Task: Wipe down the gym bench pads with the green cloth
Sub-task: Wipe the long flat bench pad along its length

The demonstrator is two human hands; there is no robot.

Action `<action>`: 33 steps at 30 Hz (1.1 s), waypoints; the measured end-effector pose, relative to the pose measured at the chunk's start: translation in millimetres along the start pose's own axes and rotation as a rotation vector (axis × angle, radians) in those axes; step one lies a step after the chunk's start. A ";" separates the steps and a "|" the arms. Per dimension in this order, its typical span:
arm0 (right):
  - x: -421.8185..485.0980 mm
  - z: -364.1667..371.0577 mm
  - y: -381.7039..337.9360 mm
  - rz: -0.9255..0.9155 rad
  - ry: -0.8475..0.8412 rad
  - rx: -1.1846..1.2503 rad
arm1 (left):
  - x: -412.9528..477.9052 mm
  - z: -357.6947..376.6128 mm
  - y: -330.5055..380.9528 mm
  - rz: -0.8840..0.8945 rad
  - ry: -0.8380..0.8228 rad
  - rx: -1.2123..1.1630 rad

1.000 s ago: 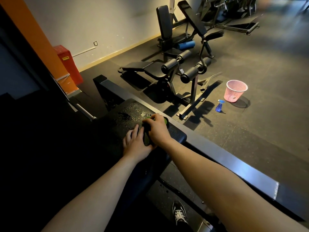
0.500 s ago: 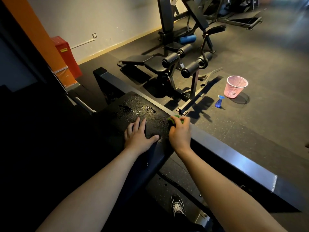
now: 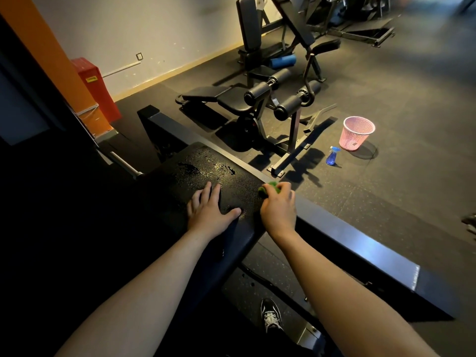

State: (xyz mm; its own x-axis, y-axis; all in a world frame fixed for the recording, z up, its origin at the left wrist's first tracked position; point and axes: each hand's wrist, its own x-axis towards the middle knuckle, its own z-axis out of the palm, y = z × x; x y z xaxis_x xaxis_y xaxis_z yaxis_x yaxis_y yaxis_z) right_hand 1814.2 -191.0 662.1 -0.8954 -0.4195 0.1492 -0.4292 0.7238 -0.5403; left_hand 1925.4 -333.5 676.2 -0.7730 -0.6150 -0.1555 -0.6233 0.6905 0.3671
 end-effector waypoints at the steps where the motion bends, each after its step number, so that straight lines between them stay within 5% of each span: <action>1: -4.0 -2.4 3.0 0.027 0.015 0.017 | 0.0 -0.4 -0.1 0.001 -0.002 0.000; 6: -5.2 -8.8 -4.0 0.183 0.099 0.172 | -0.3 0.7 -1.5 0.008 0.004 -0.009; 13: 21.2 14.8 -50.8 -0.322 -0.188 -0.009 | 1.1 1.6 -0.8 -0.009 0.011 0.017; 21: -11.0 2.1 5.0 0.020 0.049 -0.019 | -0.9 1.0 -0.2 0.005 0.006 0.022; 26: -16.3 -6.0 10.8 0.074 0.090 0.101 | -2.0 0.8 -0.8 0.021 0.007 0.023; 33: 24.8 5.5 -32.7 -0.346 -0.149 0.066 | 6.2 -12.1 -2.1 0.030 0.059 0.007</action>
State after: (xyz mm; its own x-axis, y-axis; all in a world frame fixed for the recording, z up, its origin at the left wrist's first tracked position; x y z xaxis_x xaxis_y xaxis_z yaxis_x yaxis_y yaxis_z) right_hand 1806.7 -228.0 679.0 -0.6696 -0.7116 0.2125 -0.6902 0.4906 -0.5320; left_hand 1923.4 -343.3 685.6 -0.7831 -0.6154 -0.0897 -0.6008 0.7115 0.3644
